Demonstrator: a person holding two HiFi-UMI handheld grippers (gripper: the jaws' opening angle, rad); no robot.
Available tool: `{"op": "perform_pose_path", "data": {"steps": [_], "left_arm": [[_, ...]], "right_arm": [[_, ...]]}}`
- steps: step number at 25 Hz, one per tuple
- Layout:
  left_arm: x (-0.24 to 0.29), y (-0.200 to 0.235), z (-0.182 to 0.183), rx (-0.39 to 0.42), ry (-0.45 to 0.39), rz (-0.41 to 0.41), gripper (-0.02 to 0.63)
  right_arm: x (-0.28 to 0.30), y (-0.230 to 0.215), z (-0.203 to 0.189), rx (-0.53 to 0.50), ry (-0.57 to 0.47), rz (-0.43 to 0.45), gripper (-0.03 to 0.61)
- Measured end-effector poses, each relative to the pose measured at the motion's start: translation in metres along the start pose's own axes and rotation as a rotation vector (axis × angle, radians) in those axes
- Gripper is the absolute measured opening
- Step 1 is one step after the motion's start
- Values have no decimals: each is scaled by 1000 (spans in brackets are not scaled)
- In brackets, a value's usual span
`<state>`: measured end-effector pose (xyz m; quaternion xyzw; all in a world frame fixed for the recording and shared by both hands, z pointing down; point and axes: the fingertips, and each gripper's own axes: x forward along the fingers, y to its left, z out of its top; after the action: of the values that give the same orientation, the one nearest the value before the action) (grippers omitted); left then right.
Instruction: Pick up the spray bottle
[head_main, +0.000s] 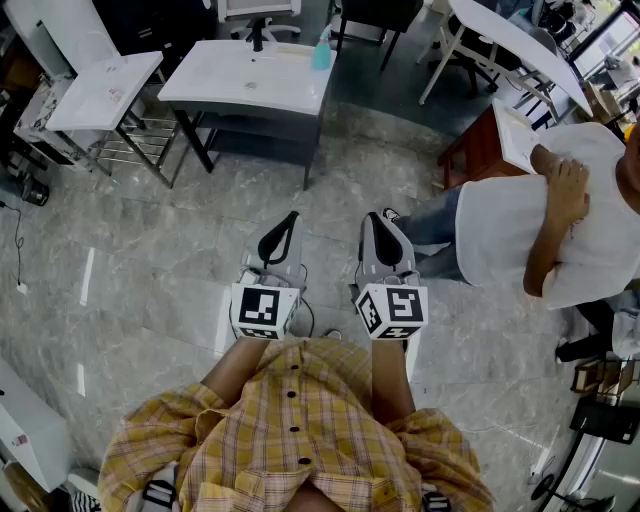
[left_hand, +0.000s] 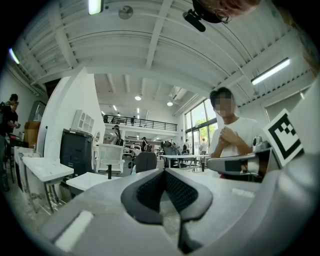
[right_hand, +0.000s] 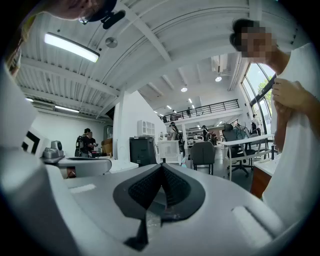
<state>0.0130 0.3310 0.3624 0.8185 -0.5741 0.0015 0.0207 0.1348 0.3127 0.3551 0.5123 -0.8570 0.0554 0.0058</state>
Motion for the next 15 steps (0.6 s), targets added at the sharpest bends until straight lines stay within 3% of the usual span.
{"op": "perform_pose_path", "data": {"steps": [15], "left_arm": [[15,55,-16,8,11,-44,-3]], "right_arm": [[42,29,-16,36,-6,-16,-6]]}}
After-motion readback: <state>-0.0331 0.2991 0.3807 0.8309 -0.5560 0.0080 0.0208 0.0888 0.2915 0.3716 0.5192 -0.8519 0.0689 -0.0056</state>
